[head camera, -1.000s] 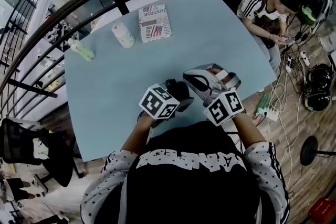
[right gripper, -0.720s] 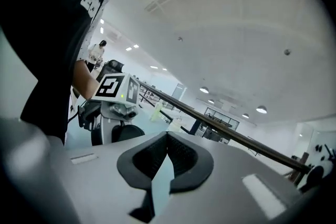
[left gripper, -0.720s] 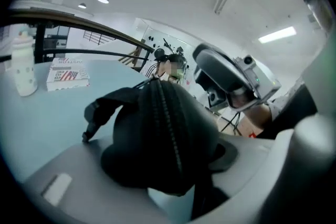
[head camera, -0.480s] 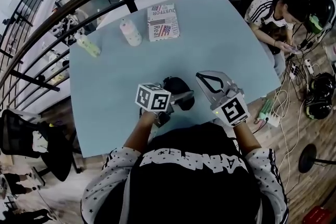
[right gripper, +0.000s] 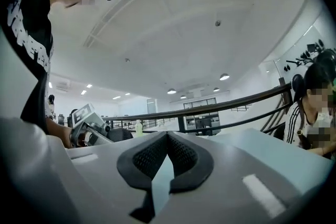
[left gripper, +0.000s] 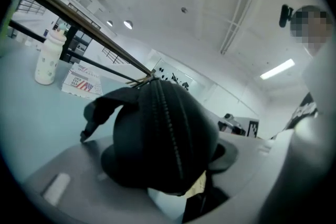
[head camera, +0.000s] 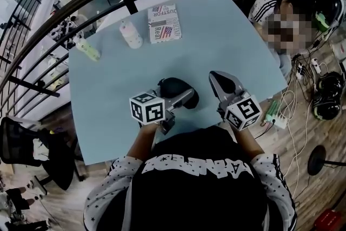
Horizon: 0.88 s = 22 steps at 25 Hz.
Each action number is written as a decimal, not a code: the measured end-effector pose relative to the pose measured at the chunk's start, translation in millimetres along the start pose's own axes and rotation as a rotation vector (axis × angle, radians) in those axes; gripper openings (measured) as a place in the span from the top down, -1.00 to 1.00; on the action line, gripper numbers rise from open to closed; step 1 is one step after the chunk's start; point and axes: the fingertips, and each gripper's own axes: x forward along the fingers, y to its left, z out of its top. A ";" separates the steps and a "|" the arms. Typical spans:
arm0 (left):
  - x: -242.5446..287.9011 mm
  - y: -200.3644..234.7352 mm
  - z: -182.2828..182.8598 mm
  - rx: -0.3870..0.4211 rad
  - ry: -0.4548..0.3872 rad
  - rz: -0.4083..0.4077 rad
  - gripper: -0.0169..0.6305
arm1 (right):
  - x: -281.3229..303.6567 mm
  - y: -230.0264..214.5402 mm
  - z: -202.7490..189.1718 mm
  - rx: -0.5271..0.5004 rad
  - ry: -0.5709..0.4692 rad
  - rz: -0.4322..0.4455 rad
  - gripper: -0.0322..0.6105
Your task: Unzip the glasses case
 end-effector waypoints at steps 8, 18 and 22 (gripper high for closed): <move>-26.3 5.5 37.3 0.159 -0.138 0.167 0.95 | 3.5 13.8 7.8 0.000 -0.021 0.027 0.89; -35.5 2.8 44.2 0.258 -0.165 0.232 0.95 | 7.3 19.5 13.9 -0.025 -0.025 0.035 0.89; -37.6 -1.0 44.4 0.265 -0.165 0.230 0.95 | 5.8 22.2 14.3 -0.027 -0.022 0.039 0.89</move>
